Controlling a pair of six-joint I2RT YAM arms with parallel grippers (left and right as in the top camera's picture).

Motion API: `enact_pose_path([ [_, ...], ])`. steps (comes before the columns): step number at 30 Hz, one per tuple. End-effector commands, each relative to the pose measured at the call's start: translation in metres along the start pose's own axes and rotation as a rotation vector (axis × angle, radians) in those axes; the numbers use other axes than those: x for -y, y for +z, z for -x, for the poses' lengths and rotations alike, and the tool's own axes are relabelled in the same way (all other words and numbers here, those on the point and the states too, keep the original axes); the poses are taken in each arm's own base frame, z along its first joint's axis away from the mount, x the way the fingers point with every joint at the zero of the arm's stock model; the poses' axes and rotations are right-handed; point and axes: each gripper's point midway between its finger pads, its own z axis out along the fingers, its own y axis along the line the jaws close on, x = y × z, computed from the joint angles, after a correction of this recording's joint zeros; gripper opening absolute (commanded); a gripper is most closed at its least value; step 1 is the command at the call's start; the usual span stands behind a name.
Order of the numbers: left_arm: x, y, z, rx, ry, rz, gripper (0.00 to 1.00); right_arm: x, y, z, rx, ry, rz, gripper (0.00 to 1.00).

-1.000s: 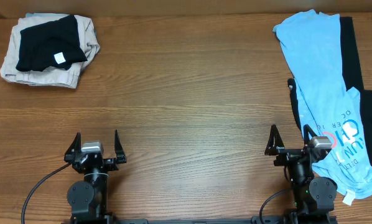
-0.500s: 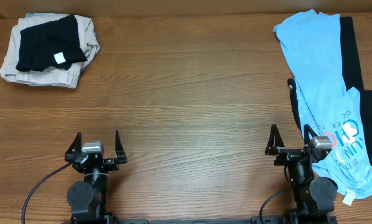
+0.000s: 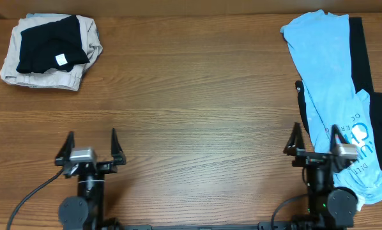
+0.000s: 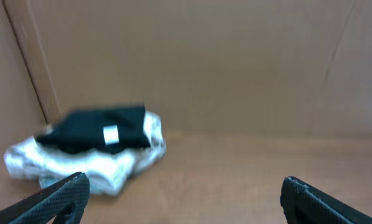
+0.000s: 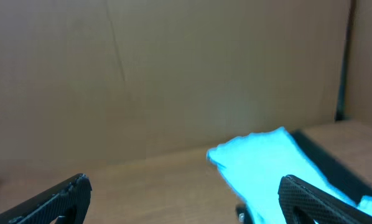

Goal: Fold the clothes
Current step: 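Move the right gripper to the light blue T-shirt and grasp it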

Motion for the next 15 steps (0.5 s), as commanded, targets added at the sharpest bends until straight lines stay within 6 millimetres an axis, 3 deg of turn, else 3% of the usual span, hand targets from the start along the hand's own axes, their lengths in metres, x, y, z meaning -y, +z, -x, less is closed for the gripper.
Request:
enact_pose_path([
  [1,0.002,-0.003,0.033,0.018,-0.021,-0.001,1.00,0.001,-0.008,0.055,0.082,-0.003,-0.042,1.00],
  [8,0.009,0.011,0.058,-0.145,-0.026,-0.031,1.00,-0.008,-0.003,0.099,-0.030,-0.019,-0.061,1.00],
  [15,0.021,0.038,0.071,-0.403,-0.049,-0.092,1.00,-0.011,0.026,0.100,-0.331,-0.054,-0.110,1.00],
])
